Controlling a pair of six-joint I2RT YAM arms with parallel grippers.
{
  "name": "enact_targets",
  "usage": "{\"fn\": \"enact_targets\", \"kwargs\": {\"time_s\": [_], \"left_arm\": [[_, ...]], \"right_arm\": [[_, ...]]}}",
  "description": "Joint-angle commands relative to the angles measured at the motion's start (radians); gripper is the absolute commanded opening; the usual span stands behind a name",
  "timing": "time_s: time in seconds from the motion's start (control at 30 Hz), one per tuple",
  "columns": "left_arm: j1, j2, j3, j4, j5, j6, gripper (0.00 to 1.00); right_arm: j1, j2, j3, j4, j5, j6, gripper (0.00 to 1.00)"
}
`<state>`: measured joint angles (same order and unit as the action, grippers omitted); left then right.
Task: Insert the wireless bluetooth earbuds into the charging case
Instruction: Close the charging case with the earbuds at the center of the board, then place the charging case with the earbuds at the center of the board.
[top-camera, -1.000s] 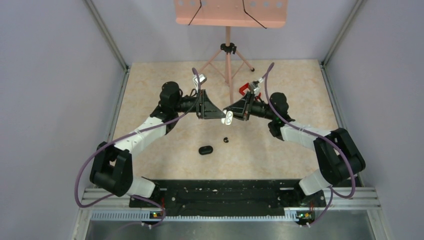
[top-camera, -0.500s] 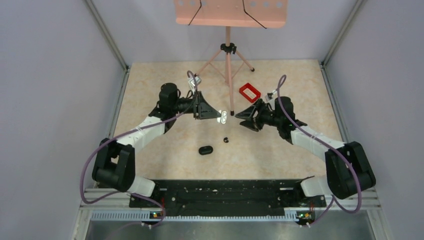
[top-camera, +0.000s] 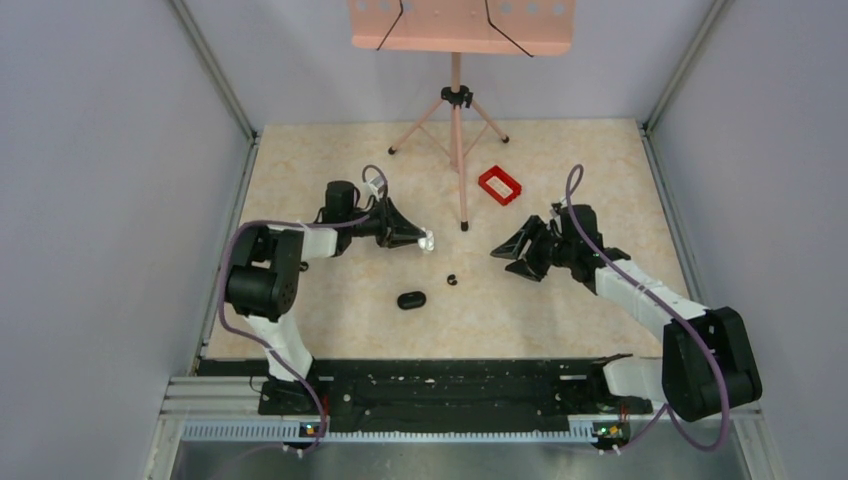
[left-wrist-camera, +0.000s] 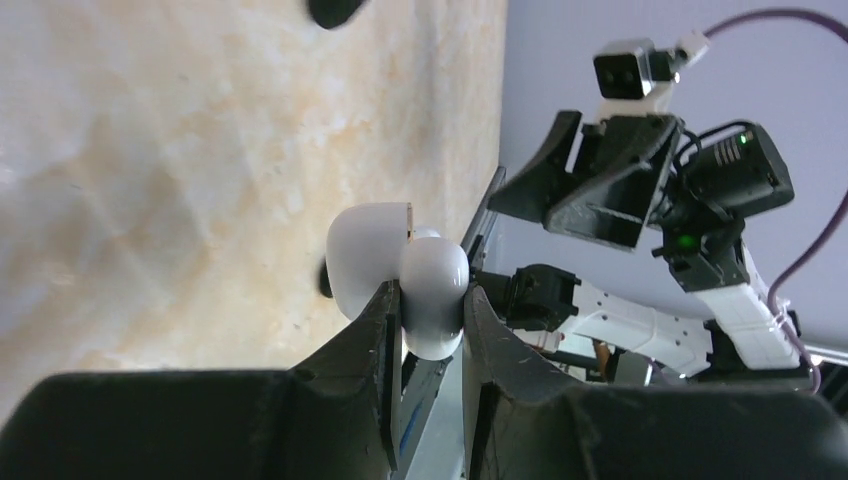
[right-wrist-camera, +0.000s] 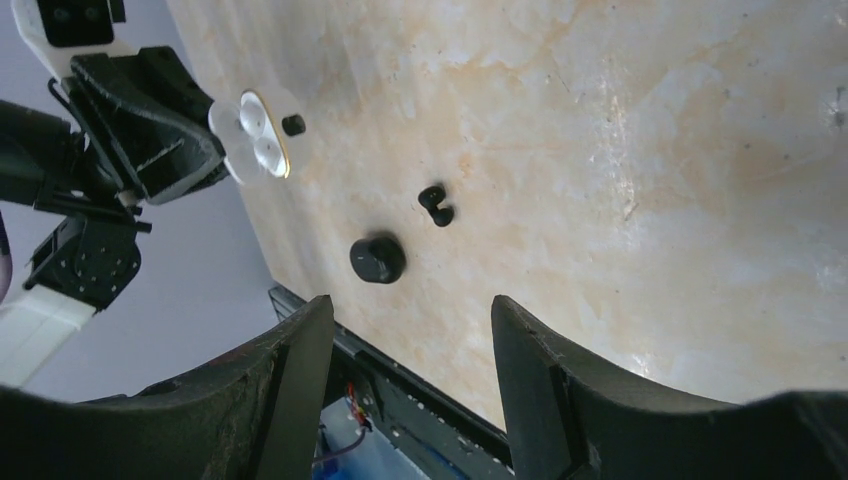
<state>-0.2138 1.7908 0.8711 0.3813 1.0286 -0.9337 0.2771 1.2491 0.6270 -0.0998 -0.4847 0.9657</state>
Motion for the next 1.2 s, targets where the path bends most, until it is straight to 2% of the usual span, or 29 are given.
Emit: {"fn": "enact_targets", "kwargs": {"time_s": [0.0,0.13,0.3,0.47,0.93,1.13,1.17], "left_arm": [[0.036,0.109,0.054,0.139,0.031,-0.039,0.00],[0.062,0.158,0.063,0.143,0.037,-0.041,0.00],[0.072,0.167,0.108,-0.114,-0.014,0.134,0.00],[0.088,0.159,0.120,-0.262,-0.067,0.245,0.00],[0.102,0.147,0.130,-0.377,-0.110,0.348,0.00],[0.102,0.126,0.125,-0.421,-0.130,0.354,0.28],[0.102,0.117,0.123,-0.421,-0.135,0.354,0.30]], "right_arm": [[-0.015,-0.028,0.005,-0.029,0.008,-0.048,0.59],[-0.017,-0.037,0.012,-0.044,0.008,-0.056,0.59],[-0.021,-0.037,0.011,-0.046,0.007,-0.058,0.59],[-0.021,-0.035,0.017,-0.046,0.000,-0.059,0.59],[-0.021,-0.030,0.017,-0.045,-0.007,-0.058,0.59],[-0.022,-0.030,0.017,-0.046,-0.013,-0.059,0.59],[-0.021,-0.031,0.018,-0.045,-0.012,-0.059,0.59]]}}
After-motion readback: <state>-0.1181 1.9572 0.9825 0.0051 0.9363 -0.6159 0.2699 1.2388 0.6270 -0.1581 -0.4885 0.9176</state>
